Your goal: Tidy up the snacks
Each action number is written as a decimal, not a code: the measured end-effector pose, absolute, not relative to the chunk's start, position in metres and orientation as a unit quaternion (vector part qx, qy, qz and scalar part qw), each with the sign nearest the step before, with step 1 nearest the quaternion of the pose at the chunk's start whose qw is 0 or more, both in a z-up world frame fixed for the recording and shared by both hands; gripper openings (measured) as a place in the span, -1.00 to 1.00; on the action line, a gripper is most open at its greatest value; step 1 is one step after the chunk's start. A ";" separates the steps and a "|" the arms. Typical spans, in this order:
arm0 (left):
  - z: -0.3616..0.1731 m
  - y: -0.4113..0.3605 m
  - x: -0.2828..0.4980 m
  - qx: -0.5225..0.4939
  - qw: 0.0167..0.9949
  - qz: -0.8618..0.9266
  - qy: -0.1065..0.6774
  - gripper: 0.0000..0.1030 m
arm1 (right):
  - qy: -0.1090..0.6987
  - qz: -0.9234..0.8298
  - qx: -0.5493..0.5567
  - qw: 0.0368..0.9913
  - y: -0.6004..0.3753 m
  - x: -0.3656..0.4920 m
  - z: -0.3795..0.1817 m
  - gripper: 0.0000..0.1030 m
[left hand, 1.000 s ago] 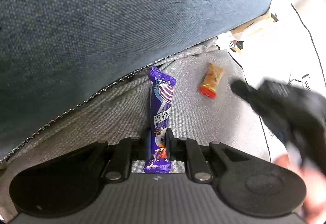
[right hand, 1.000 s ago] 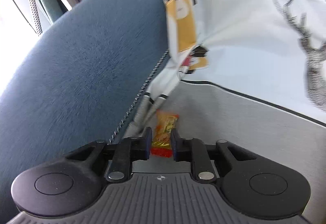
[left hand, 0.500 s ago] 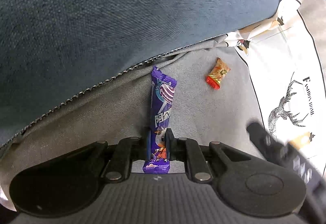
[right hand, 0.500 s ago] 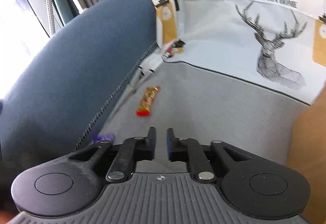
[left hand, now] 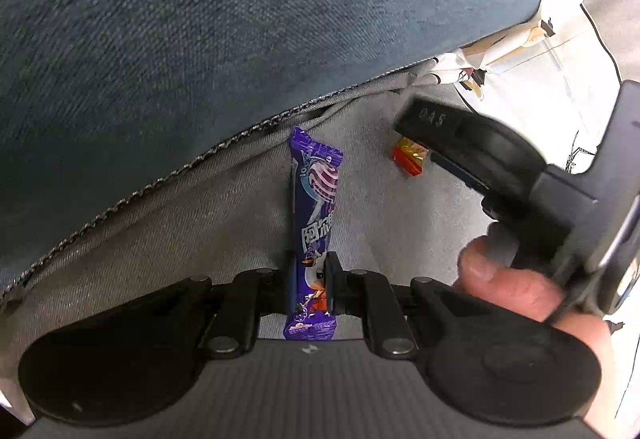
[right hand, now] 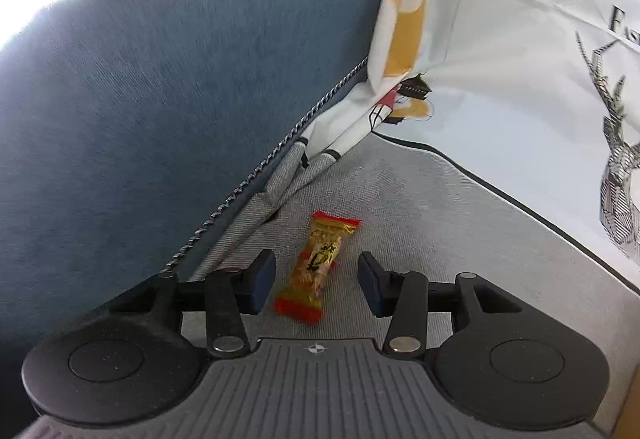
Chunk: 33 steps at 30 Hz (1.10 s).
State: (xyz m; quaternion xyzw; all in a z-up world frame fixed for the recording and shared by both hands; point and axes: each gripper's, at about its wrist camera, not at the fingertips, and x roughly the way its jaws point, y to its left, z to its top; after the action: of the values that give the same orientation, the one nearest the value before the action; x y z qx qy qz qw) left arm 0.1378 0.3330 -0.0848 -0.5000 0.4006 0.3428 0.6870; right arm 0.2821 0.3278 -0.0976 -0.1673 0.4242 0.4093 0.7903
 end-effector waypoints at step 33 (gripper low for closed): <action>-0.059 0.294 0.075 -0.379 0.778 0.107 0.489 -0.74 | 0.420 0.387 -0.122 0.812 0.114 0.061 -0.054 -0.65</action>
State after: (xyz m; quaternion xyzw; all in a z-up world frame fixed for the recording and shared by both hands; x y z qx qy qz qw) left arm 0.0754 0.2944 -0.0592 -0.3793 0.4890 0.1073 0.7781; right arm 0.0608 0.1143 -0.0544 -0.1216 0.4197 0.3868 0.8120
